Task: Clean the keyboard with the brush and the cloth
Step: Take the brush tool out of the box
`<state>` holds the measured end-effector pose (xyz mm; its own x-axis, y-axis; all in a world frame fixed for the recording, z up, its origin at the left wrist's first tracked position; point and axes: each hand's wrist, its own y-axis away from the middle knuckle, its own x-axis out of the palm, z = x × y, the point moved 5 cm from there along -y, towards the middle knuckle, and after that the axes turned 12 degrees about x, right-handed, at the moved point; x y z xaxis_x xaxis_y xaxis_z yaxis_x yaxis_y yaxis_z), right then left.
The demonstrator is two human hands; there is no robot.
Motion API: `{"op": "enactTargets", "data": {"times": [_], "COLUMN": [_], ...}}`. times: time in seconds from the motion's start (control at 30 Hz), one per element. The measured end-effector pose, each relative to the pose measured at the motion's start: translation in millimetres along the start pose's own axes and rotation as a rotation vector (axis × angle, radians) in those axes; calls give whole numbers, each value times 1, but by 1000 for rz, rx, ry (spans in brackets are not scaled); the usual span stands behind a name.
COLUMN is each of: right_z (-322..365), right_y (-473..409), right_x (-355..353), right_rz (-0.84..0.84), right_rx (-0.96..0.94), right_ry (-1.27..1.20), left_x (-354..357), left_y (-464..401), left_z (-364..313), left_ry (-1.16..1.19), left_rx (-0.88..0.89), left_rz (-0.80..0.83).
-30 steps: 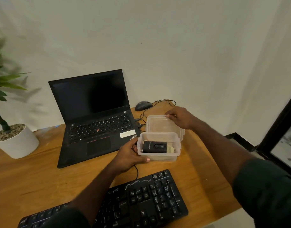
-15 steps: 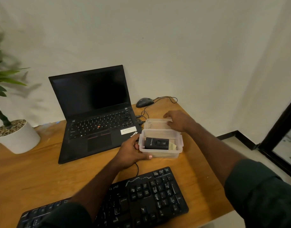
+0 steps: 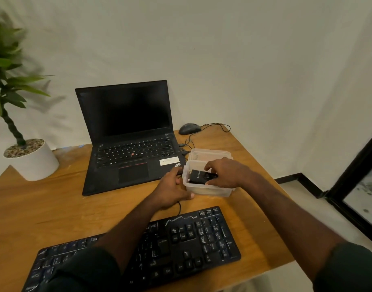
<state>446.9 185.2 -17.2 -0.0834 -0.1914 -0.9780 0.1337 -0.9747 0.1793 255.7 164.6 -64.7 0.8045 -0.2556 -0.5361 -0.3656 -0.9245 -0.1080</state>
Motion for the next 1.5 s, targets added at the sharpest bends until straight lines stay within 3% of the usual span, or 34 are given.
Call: {"op": "enactTargets", "data": {"times": [0.27, 0.47, 0.53, 0.6, 0.7, 0.87, 1.1, 1.37, 1.5], "right_z": [11, 22, 34, 51, 70, 78, 106, 134, 134], "right_y": [-4, 30, 49, 66, 78, 77, 65, 69, 76], "right_x": [-1, -25, -25, -18, -5, -11, 6, 29, 31], "right_rz": [-23, -187, -135, 19, 136, -25, 42, 121, 76], "right_rx": [-71, -64, -63, -99, -185, -193, -191, -177, -154], "right_ry": [-124, -627, -851, -1059, -1142, -1360, -1475, -1588, -1529], "left_x": [-12, -29, -32, -32, -32, -58, -59, -65, -65], "left_y": [20, 29, 33, 39, 51, 76, 114, 129, 137], "left_z": [2, -24, -33, -46, -58, -43, -30, -21, -13], "left_ry": [103, 142, 220, 350, 514, 697, 886, 690, 662], "left_rx": [12, 95, 117, 153, 194, 182, 198, 216, 246], "left_rz": [-92, -301, -331, -306, -288, -384, -75, -278, -183]}}
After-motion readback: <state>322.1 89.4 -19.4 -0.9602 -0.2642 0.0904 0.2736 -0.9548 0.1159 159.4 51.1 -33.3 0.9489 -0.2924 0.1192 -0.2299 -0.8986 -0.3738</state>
